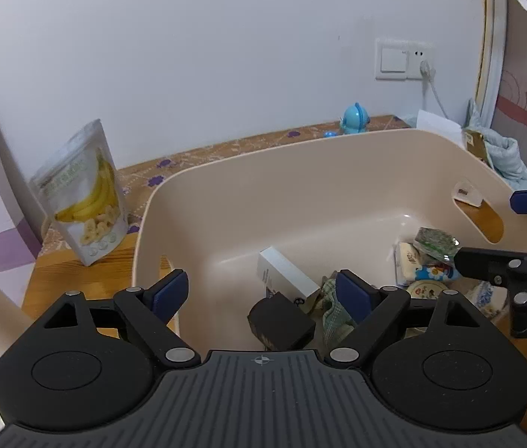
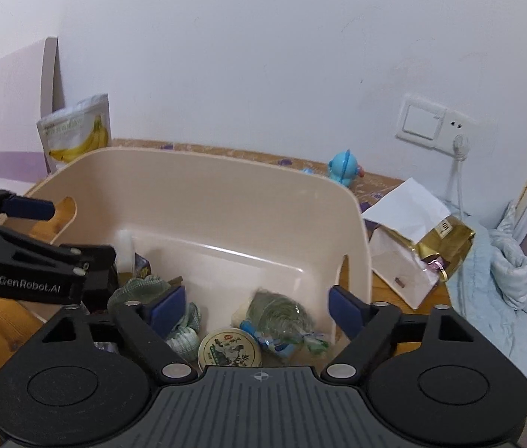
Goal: Organize objects
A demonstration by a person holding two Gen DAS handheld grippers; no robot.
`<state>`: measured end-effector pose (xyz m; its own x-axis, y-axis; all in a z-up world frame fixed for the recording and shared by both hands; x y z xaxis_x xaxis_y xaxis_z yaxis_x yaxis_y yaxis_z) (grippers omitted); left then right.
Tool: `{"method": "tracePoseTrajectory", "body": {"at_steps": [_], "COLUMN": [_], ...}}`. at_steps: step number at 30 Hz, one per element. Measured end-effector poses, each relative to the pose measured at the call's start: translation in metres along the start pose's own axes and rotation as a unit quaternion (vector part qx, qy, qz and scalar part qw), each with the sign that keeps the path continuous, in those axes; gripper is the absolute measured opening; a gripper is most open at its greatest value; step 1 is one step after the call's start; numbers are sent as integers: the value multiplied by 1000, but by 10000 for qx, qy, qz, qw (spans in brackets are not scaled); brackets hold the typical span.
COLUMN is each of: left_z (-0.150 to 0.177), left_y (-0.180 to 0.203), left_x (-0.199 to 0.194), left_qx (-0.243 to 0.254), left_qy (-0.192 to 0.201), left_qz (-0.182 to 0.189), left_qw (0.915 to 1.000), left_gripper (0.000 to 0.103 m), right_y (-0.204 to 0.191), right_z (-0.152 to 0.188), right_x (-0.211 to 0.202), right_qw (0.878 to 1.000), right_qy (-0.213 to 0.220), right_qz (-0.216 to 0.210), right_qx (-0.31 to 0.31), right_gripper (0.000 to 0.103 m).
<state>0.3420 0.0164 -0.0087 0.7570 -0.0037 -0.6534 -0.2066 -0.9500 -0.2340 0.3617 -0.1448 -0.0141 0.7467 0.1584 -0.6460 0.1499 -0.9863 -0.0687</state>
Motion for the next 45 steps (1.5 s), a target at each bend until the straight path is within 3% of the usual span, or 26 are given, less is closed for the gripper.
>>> {"method": "tracePoseTrajectory", "body": {"at_steps": [16, 27, 45], "left_z": [8, 26, 77], "left_y": [-2, 6, 21], "left_x": [-77, -123, -168], "left_qx": [-346, -420, -522], "left_qy": [397, 663, 489], "left_qz": [-147, -237, -58], "left_qw": [9985, 9966, 9974], "left_gripper": [91, 91, 92], "right_y": [-6, -12, -10], "right_z": [13, 30, 74], "right_x": [-66, -109, -157], "right_qw": [9989, 9978, 9973], "right_qy": [299, 549, 657], "right_qz": [-226, -256, -171], "right_qx": [280, 274, 292], "right_gripper": [101, 103, 103]}}
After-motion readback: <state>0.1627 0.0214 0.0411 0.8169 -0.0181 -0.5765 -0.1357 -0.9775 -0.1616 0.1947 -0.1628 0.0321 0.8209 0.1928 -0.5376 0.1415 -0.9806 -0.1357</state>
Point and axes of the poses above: each gripper's, at about its wrist camera, not at the fingertips, and x roughly the way its jaws point, y to its right, z to its underside, the point moved 9 cm from there along x, roughly the way its jaws point, and after that the axes turned 9 degrees about x, right-handed, at the moved point
